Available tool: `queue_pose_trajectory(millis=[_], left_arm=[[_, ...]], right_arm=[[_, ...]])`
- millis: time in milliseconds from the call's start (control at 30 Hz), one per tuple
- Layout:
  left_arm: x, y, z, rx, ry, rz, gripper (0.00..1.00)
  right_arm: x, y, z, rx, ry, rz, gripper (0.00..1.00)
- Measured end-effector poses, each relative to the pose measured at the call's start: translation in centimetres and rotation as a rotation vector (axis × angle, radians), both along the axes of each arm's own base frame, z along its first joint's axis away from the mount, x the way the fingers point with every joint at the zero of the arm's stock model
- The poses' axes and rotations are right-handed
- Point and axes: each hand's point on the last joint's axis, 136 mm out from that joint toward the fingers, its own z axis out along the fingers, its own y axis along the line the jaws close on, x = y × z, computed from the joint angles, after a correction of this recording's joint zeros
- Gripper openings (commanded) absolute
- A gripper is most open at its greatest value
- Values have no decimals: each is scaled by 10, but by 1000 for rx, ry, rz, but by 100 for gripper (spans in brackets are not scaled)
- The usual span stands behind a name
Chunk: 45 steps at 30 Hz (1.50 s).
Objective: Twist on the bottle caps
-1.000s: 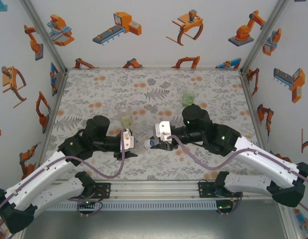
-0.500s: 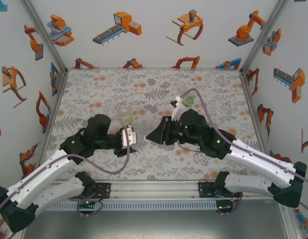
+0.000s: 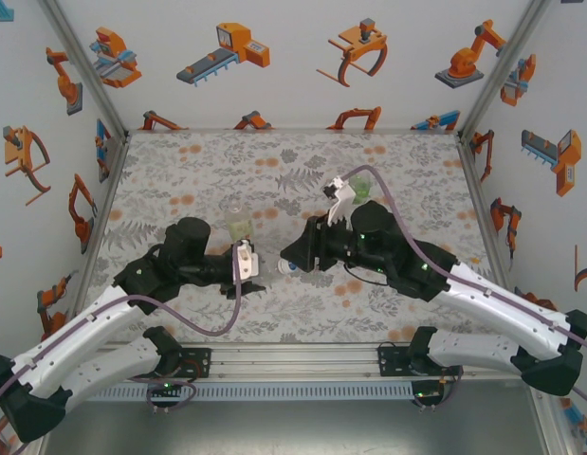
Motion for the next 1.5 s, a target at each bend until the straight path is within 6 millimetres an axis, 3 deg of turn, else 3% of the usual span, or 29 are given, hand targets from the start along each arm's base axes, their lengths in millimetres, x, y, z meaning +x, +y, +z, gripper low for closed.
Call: queue_pose_trajectory(millis=[267, 433, 600, 967, 1200, 1300, 1500], left_arm=[[-8, -2, 3, -17, 18, -44, 0], [-11, -2, 5, -24, 21, -59, 0], [-13, -1, 6, -26, 21, -63, 0], [-15, -1, 7, -29, 27, -73, 0], [-16, 0, 4, -17, 38, -70, 0], [-15, 2, 0, -1, 46, -61, 0], [-7, 6, -6, 31, 36, -8, 0]], right_arm=[[-48, 8, 28, -153, -564, 453, 51], [-75, 7, 17, -198, -768, 677, 52], [-81, 8, 13, -211, -858, 746, 48], [-82, 12, 9, -212, -896, 775, 38], [-80, 15, 3, -206, -857, 764, 15], [-76, 17, 1, -182, -780, 710, 0], [-42, 17, -8, -93, -388, 392, 0]])
